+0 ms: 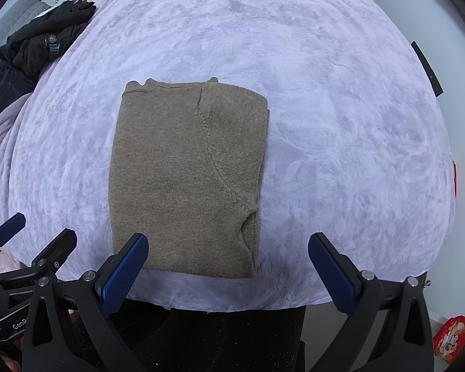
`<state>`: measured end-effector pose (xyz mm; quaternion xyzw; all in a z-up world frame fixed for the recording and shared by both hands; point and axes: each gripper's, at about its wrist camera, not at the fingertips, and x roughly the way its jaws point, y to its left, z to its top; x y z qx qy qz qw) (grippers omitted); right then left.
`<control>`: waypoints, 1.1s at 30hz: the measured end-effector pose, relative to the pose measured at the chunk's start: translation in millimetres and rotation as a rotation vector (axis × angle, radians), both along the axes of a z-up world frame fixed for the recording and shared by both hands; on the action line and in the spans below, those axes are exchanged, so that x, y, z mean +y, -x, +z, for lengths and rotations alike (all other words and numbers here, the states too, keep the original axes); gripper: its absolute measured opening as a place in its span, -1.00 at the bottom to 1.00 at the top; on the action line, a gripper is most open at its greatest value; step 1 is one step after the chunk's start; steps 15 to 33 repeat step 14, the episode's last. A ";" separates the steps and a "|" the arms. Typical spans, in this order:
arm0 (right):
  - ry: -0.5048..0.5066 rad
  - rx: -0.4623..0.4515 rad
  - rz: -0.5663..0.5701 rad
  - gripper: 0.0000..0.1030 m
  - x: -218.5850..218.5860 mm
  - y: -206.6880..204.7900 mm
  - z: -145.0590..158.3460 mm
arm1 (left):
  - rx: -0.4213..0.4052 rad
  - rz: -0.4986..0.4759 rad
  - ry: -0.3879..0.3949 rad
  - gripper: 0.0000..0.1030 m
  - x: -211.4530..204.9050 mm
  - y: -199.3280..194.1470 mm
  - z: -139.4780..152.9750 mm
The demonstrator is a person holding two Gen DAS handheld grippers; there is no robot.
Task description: Fold small clothes
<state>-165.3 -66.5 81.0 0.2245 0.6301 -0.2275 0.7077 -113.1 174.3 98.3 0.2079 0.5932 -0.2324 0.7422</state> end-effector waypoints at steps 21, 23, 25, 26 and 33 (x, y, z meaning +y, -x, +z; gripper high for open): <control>0.001 0.007 0.005 0.99 0.2 1.6 -5.5 | -0.007 -0.014 0.000 1.00 -1.1 2.2 -1.2; 0.001 0.007 0.005 0.99 0.2 1.6 -5.5 | -0.007 -0.014 0.000 1.00 -1.1 2.2 -1.2; 0.001 0.007 0.005 0.99 0.2 1.6 -5.5 | -0.007 -0.014 0.000 1.00 -1.1 2.2 -1.2; 0.001 0.007 0.005 0.99 0.2 1.6 -5.5 | -0.007 -0.014 0.000 1.00 -1.1 2.2 -1.2; 0.001 0.007 0.005 0.99 0.2 1.6 -5.5 | -0.007 -0.014 0.000 1.00 -1.1 2.2 -1.2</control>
